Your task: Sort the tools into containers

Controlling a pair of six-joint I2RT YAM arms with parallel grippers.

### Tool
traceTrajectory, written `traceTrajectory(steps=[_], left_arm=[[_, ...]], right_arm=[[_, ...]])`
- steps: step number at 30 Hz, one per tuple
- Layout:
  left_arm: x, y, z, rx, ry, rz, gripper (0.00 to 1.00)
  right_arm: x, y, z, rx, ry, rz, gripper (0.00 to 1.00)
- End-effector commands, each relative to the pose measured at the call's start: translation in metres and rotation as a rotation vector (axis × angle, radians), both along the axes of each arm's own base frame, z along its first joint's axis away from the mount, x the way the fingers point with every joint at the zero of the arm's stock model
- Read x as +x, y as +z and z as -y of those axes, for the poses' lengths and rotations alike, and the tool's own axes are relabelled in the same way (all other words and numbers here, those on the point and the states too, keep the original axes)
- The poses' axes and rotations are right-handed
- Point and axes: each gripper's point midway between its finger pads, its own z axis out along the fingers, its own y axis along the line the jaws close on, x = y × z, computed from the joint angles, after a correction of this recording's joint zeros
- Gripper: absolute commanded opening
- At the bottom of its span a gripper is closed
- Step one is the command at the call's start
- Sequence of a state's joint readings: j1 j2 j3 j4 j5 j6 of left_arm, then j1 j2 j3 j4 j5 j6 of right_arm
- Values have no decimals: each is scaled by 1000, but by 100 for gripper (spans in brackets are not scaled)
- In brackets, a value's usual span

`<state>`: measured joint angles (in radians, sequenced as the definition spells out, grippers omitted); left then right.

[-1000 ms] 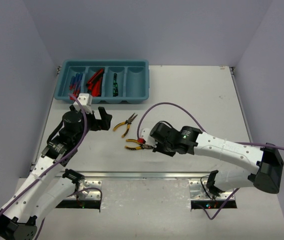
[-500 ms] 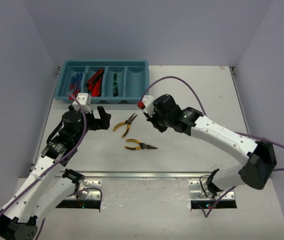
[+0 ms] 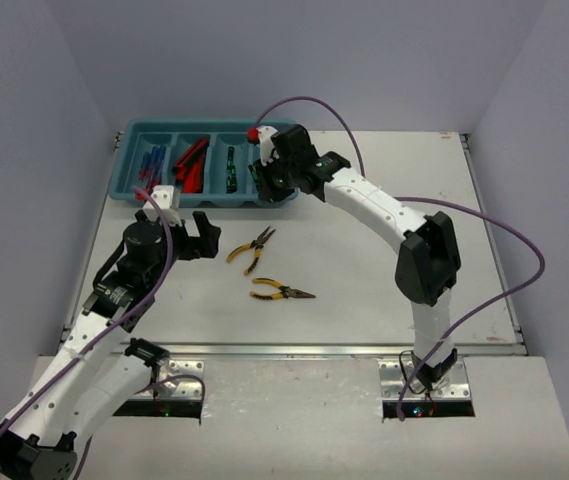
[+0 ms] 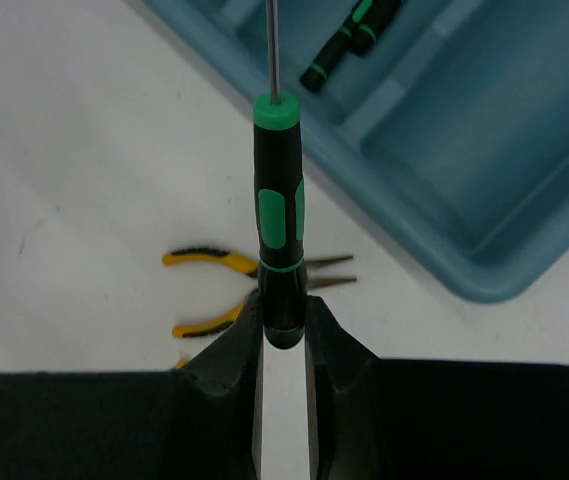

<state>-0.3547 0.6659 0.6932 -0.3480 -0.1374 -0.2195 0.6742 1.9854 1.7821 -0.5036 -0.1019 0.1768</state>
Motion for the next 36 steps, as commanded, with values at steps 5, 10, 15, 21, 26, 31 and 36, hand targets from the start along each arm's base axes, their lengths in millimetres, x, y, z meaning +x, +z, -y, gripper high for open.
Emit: traceTrajectory(steps=[5, 10, 15, 21, 26, 31, 36], left_arm=[[5, 14, -5, -29, 34, 46, 100], [5, 13, -5, -29, 32, 41, 100], [5, 12, -2, -33, 18, 39, 100], [4, 12, 0, -37, 5, 39, 100], [3, 12, 2, -41, -4, 37, 100], [5, 9, 2, -39, -2, 26, 100], [7, 2, 3, -37, -1, -5, 100]], right_arm=[[71, 31, -66, 293, 29, 59, 0], [103, 22, -88, 358, 10, 99, 0], [124, -6, -97, 366, -18, 124, 0], [141, -15, -100, 375, -56, 166, 4], [142, -12, -97, 361, -57, 178, 36], [137, 36, -92, 373, -33, 246, 64], [125, 91, -60, 324, -75, 326, 63]])
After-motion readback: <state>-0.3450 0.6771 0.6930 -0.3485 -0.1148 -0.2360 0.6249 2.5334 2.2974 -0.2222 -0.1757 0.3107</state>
